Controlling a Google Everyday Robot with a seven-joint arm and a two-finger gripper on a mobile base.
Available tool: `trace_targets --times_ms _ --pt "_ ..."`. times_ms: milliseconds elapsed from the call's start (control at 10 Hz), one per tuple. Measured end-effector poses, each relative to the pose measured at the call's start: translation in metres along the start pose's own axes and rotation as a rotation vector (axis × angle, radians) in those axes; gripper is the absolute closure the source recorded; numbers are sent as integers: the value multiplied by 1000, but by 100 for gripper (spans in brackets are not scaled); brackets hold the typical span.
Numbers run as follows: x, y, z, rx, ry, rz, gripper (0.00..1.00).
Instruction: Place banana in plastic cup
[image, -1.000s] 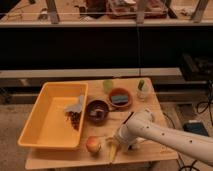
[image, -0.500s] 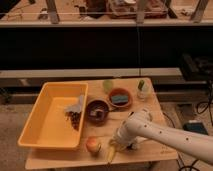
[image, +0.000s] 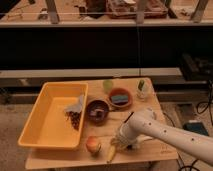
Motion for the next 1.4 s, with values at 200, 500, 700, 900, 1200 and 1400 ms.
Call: trace_targets --times_ms 200,500,700,900,1200,1400 --pt "0 -7 -36 51 10 36 89" --pt "23 -11 -94 125 131 199 89" --pt "50 -24 -104 159 202 292 89" --pt "77 -47 -113 179 266 354 89" --pt "113 -78 -128 190 327 401 89" --pt "114 -76 -129 190 328 403 89"
